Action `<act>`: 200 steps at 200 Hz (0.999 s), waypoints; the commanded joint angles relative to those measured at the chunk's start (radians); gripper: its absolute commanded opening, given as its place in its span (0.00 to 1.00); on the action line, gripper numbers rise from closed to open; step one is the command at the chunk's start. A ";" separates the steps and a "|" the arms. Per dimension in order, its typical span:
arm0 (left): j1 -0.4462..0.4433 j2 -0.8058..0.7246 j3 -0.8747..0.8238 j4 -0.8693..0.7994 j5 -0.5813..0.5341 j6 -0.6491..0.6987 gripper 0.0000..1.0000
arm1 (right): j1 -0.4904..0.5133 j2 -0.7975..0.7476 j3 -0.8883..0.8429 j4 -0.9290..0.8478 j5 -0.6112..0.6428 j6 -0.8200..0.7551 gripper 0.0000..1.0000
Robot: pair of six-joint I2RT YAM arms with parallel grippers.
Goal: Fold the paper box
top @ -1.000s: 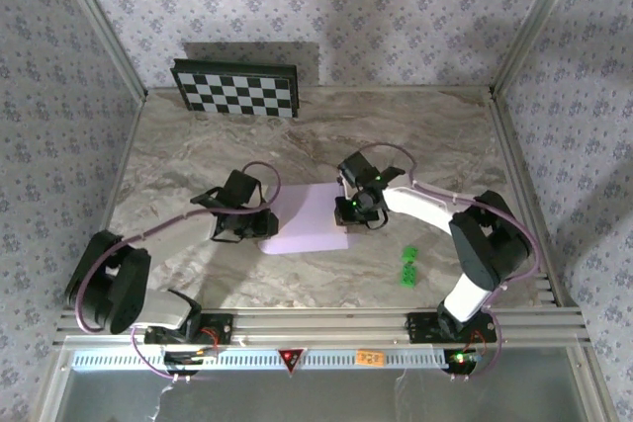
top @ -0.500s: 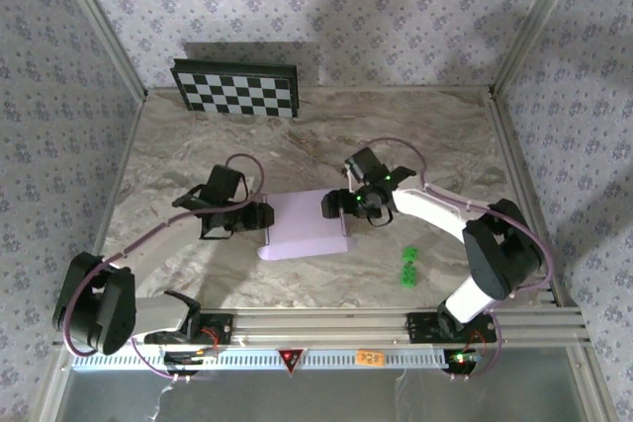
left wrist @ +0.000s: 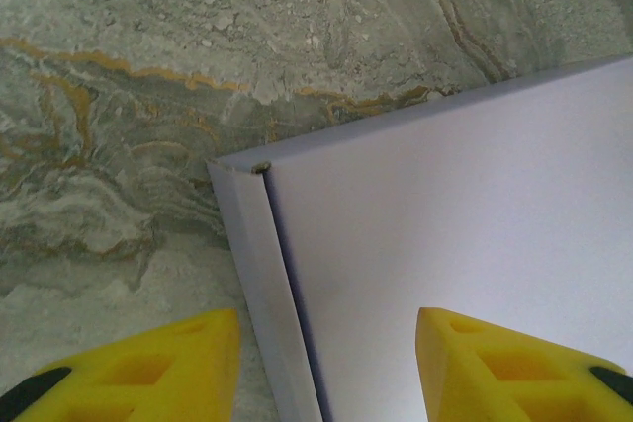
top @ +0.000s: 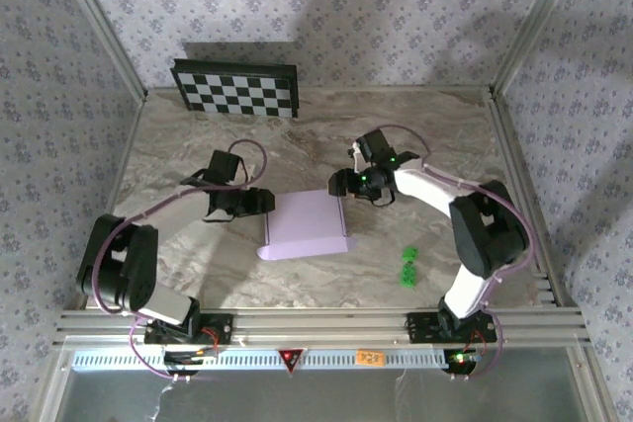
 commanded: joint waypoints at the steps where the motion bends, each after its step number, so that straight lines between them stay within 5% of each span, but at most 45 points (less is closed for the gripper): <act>1: 0.009 0.039 0.049 0.039 0.046 0.026 0.50 | -0.003 0.063 0.057 -0.032 -0.055 -0.019 0.65; 45: 0.009 0.111 0.055 0.067 0.068 0.026 0.49 | -0.002 0.143 0.105 -0.019 -0.077 -0.019 0.54; 107: 0.001 0.139 0.057 0.119 0.102 -0.003 0.31 | 0.010 0.184 0.126 0.008 -0.113 -0.011 0.33; 161: 0.006 0.212 0.159 0.082 0.061 0.024 0.26 | -0.023 0.266 0.268 -0.075 -0.082 -0.086 0.32; 200: 0.006 0.217 0.180 0.026 0.080 0.030 0.31 | -0.065 0.297 0.297 -0.122 -0.106 -0.146 0.40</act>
